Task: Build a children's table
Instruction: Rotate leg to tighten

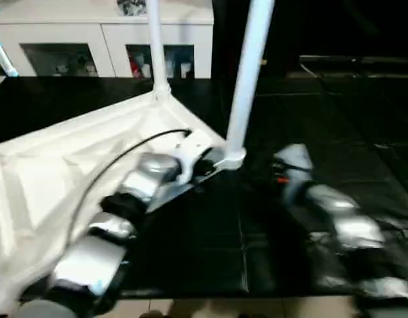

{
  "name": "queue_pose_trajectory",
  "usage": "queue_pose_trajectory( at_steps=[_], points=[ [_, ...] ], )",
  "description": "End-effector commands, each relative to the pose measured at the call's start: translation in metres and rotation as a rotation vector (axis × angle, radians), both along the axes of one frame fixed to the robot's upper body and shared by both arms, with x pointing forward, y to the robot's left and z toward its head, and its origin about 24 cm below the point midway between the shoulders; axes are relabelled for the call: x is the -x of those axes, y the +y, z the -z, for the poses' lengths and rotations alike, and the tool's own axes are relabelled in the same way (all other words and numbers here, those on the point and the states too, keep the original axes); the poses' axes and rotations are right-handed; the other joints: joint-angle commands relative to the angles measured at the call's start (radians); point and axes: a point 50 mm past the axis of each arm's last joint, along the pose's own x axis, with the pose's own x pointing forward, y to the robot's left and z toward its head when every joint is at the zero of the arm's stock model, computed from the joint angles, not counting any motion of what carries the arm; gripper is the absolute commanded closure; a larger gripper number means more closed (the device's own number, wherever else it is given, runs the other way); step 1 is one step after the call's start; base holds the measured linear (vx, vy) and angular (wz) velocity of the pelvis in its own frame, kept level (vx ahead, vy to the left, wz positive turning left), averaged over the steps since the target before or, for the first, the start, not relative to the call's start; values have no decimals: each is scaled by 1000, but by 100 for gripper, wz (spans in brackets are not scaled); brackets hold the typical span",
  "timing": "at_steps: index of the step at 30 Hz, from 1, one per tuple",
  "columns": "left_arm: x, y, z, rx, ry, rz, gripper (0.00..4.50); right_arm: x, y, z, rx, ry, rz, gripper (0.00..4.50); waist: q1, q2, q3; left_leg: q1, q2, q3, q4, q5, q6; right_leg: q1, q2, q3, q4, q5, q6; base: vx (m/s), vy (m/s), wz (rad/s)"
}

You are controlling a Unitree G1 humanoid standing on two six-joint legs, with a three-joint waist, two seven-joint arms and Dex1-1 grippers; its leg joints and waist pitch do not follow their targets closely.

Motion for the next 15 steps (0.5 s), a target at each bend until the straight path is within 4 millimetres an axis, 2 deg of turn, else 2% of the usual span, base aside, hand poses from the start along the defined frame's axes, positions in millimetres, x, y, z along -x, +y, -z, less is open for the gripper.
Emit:
queue_pose_trajectory(
  at_steps=[1, 3, 7, 8, 10, 11, 13, 14, 15],
  points=[
    [8, -7, 0, -24, 9, 136, 450, 5, -1, -9, 0, -30, -90, 15, 8, -14, -73, 14, 10, 6, -60, -218, 79, 77, -49, 38, -79, -314, -180, 0, 0, 0],
    [10, -5, 1, -33, 17, 169, 450, 7, -4, -11, 10, -26, -122, 3, 11, -13, -72, 13, 11, 5, -61, -211, 75, 76, -48, 38, -80, -328, -174, 0, 0, 0],
    [22, 3, 3, -72, 39, 368, 450, 19, -7, -16, 54, 9, -315, 3, 28, -14, -72, 17, 16, 6, -63, -229, 79, 73, -47, 38, -81, -336, -173, 0, 0, 0],
    [26, 4, 2, -77, 50, 434, 450, 23, -4, -16, 48, 42, -396, 3, 29, -13, -73, 15, 17, 5, -63, -229, 79, 75, -48, 38, -79, -333, -173, 0, 0, 0],
    [28, 5, 2, -80, 51, 468, 450, 25, -2, -16, 43, 58, -434, 3, 30, -11, -72, 15, 19, 4, -64, -242, 75, 72, -50, 37, -80, -348, -171, 0, 0, 0],
    [29, 5, 1, -78, 59, 493, 450, 27, -1, -16, 42, 75, -466, 3, 30, -16, -70, 17, 20, 5, -65, -249, 72, 70, -49, 37, -81, -358, -171, 0, 0, 0],
    [36, 3, 0, -75, 83, 587, 450, 29, 4, -11, 42, 117, -549, 3, 37, -11, -65, 26, 22, 3, -69, -290, 58, 66, -54, 37, -89, -430, -164, 0, 0, 0],
    [36, 3, 0, -75, 83, 587, 450, 29, 4, -11, 42, 117, -549, 3, 37, -14, -63, 27, 23, 2, -72, -302, 54, 67, -55, 36, -91, -455, -158, 0, 0, 0],
    [37, 3, 0, -79, 90, 609, 450, 28, 5, -10, 40, 126, -565, 3, 41, -11, -62, 31, 23, 0, -73, -319, 44, 65, -57, 37, -95, -491, -144, 0, 0, 0]
  ],
)
